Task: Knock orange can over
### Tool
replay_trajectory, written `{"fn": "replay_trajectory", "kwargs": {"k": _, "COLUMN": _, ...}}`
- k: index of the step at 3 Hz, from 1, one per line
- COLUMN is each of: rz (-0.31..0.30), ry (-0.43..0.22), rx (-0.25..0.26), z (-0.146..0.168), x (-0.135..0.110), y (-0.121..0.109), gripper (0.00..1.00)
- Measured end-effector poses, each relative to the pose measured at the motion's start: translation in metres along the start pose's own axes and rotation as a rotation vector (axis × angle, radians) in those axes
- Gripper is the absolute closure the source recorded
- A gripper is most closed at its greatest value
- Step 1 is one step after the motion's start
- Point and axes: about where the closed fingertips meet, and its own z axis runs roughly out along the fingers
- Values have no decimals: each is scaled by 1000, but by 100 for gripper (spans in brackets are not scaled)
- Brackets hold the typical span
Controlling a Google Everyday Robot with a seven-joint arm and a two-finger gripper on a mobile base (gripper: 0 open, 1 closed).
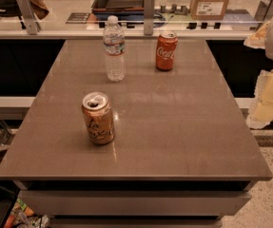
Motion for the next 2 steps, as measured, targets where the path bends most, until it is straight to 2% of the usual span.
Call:
{"fn": "replay_trajectory", "kwargs": {"k": 1, "rz": 0, "ry": 0, "rx": 0, "z": 0, "x": 0, "y": 0, "gripper": 0}}
{"fn": "replay_trajectory", "kwargs": {"k": 2, "rz": 1, "ry": -39, "rx": 3, "z": 3, "x": -4, "y": 1, "gripper": 0}}
